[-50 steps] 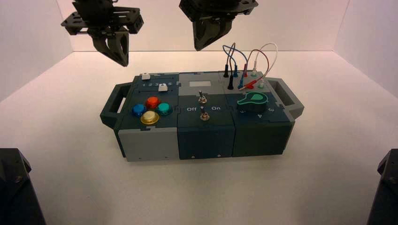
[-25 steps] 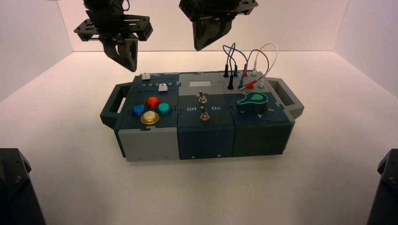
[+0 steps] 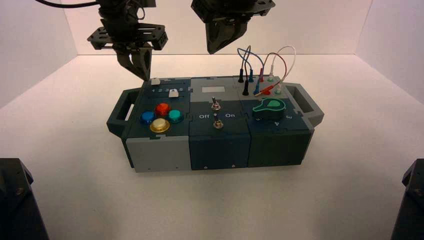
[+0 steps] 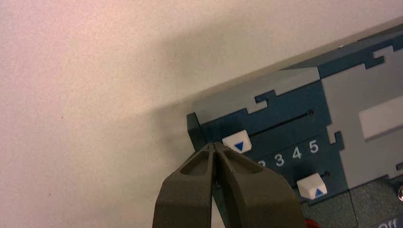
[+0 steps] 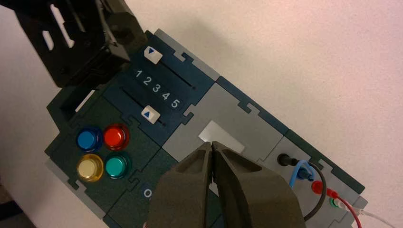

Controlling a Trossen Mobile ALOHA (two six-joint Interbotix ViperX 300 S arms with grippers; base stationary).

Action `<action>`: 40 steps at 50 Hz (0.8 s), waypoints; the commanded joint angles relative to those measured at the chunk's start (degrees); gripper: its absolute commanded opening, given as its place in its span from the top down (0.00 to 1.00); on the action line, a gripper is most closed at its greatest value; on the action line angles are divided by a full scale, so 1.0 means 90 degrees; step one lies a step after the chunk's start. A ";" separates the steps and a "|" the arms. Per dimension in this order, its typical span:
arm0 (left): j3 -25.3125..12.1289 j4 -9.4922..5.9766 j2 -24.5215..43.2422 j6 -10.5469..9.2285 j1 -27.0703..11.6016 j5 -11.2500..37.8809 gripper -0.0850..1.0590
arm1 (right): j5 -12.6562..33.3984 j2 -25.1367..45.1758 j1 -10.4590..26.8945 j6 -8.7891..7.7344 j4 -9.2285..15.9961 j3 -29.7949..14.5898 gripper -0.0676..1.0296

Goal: Move the top slider to position 4.

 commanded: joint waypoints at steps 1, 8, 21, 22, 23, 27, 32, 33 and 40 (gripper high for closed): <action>-0.0186 -0.0010 -0.0020 -0.0029 -0.0039 -0.0029 0.95 | -0.0049 -0.0146 -0.0010 0.0010 0.0010 -0.0176 0.96; -0.0244 0.0000 0.0049 -0.0020 -0.0059 -0.0039 0.95 | -0.0049 -0.0166 -0.0020 0.0020 0.0020 -0.0176 0.96; -0.0313 -0.0010 0.0098 -0.0029 -0.0176 -0.0010 0.95 | -0.0039 -0.0166 -0.0029 0.0010 0.0020 -0.0186 0.96; -0.0313 0.0000 0.0098 -0.0029 -0.0186 0.0000 0.95 | -0.0039 -0.0166 -0.0029 0.0020 0.0010 -0.0186 0.96; -0.0322 -0.0010 0.0107 -0.0029 -0.0195 0.0000 0.95 | -0.0039 -0.0166 -0.0029 0.0010 0.0010 -0.0186 0.96; -0.0342 -0.0010 0.0146 -0.0029 -0.0215 0.0000 0.95 | -0.0039 -0.0166 -0.0029 0.0010 0.0010 -0.0186 0.96; -0.0352 -0.0010 0.0176 -0.0029 -0.0244 0.0010 0.95 | -0.0039 -0.0166 -0.0029 0.0020 0.0020 -0.0186 0.96; -0.0352 -0.0010 0.0176 -0.0029 -0.0244 0.0010 0.95 | -0.0039 -0.0166 -0.0029 0.0020 0.0010 -0.0186 0.96; -0.0352 -0.0010 0.0195 -0.0029 -0.0273 0.0010 0.95 | -0.0029 -0.0166 -0.0039 0.0020 0.0010 -0.0186 0.96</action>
